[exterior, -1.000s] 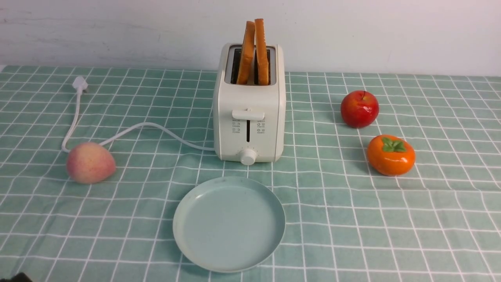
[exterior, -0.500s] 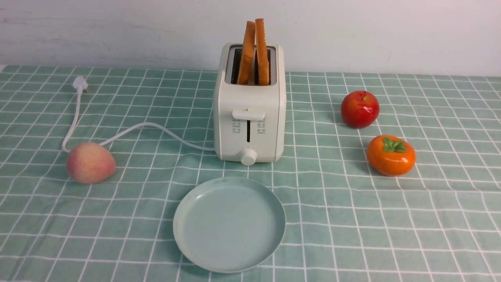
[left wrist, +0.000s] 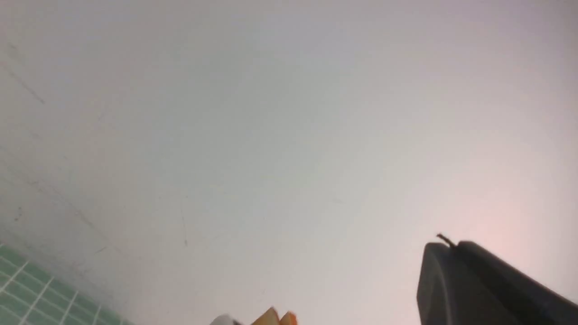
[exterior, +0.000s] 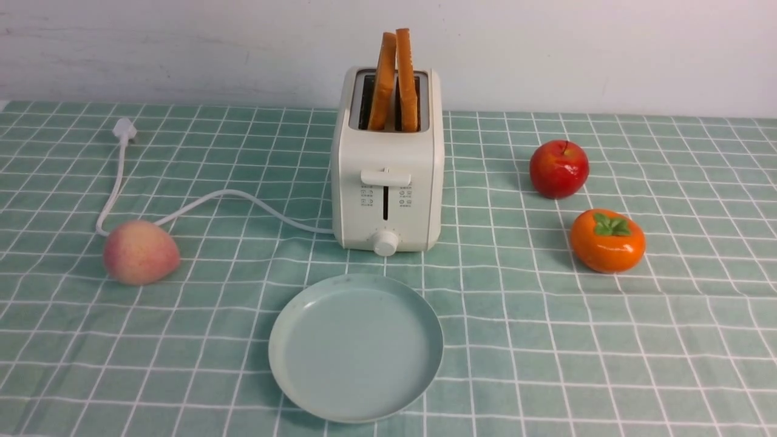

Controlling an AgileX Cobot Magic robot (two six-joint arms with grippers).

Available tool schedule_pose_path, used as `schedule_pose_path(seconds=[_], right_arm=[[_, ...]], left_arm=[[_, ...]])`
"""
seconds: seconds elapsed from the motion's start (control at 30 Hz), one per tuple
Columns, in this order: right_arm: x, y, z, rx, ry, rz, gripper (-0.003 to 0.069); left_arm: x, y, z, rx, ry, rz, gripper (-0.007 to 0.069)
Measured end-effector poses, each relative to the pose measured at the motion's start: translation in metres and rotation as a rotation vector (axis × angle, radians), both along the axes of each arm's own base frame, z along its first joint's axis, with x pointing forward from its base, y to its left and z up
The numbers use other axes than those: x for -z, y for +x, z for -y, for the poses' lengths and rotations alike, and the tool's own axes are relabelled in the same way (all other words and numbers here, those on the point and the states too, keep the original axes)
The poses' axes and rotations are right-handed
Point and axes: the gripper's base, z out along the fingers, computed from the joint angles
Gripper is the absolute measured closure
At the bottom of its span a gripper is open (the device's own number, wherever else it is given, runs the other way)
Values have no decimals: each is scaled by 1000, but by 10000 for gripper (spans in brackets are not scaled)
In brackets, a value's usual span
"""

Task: Take toasted bread from bread machine on blue coffee table place on plate.
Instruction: 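Reach for a toast slice standing in the toaster with the left gripper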

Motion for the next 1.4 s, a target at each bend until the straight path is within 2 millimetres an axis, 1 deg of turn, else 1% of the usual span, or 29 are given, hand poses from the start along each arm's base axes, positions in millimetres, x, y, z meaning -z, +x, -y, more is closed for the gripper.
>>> schedule_pose_path(seconds=[0.03, 0.07, 0.1, 0.13, 0.17, 0.2, 0.27, 0.3, 0.33, 0.37, 0.4, 0.47, 0.57, 0.63, 0.67, 0.77, 0.9, 0.93, 0.97, 1.07, 1.13, 1.23, 1.27, 1.3, 1.33, 1.37, 1.4], right_arm=[[-25, -5, 0, 8, -28, -5, 419], [-41, -10, 1, 14, -29, -21, 419], [-59, -10, 2, 34, -49, -87, 419], [-83, -12, 5, 53, -69, -128, 421], [-86, -12, 5, 54, -69, -139, 421], [-111, -13, 9, 83, -113, -229, 435], [-130, -3, 10, 76, -196, -385, 475], [-134, 0, 9, 62, -239, -478, 490], [-142, 3, 8, 37, -296, -540, 520], [-142, 11, 4, -22, -350, -651, 554], [-143, 19, -2, -92, -422, -731, 608], [-138, 26, -12, -204, -474, -810, 662], [-127, 33, -23, -325, -517, -871, 677], [-118, 35, -27, -362, -519, -899, 677], [-111, 36, -28, -375, -519, -922, 677], [-94, 40, -31, -397, -516, -974, 677], [-60, 49, -34, -418, -508, -1041, 677], [-56, 49, -35, -421, -506, -1050, 676], [-47, 52, -36, -425, -497, -1052, 676], [-27, 58, -38, -428, -471, -1045, 675], [-17, 61, -40, -425, -452, -1027, 675], [-10, 65, -41, -420, -431, -999, 673], [-10, 65, -41, -419, -428, -992, 673], [-9, 66, -41, -414, -422, -978, 671], [-8, 67, -41, -414, -420, -975, 670], [-8, 68, -41, -410, -416, -960, 669], [-8, 68, -41, -408, -413, -952, 667]], left_arm=[[-12, 1, 2, 5, 55, -61, 638], [-20, 4, 4, 10, 96, -122, 638], [-31, 11, 6, 19, 150, -234, 638], [-37, 20, 8, 30, 187, -340, 638], [-38, 22, 8, 33, 193, -363, 638], [-43, 38, 11, 60, 240, -551, 638], [-43, 60, 14, 101, 301, -754, 638], [-40, 72, 17, 131, 335, -853, 638], [-36, 85, 19, 162, 368, -931, 638], [-31, 97, 22, 202, 397, -997, 638], [-25, 113, 26, 252, 422, -1046, 638], [-15, 136, 33, 324, 449, -1074, 638], [-3, 173, 43, 418, 484, -1056, 638], [-5, 189, 48, 458, 484, -1024, 638], [-8, 199, 51, 480, 484, -992, 638], [-23, 217, 56, 505, 504, -889, 638], [-52, 242, 63, 517, 522, -717, 638], [-55, 243, 64, 521, 515, -703, 638], [-60, 251, 67, 536, 522, -663, 638], [-65, 268, 84, 571, 610, -562, 638], [-60, 278, 101, 576, 709, -498, 638], [-46, 293, 132, 535, 840, -423, 638], [-47, 293, 131, 521, 838, -421, 638], [-39, 302, 144, 456, 852, -404, 638], [-36, 304, 147, 454, 851, -406, 638], [-28, 315, 156, 350, 818, -414, 638], [-21, 321, 162, 308, 808, -426, 638]])
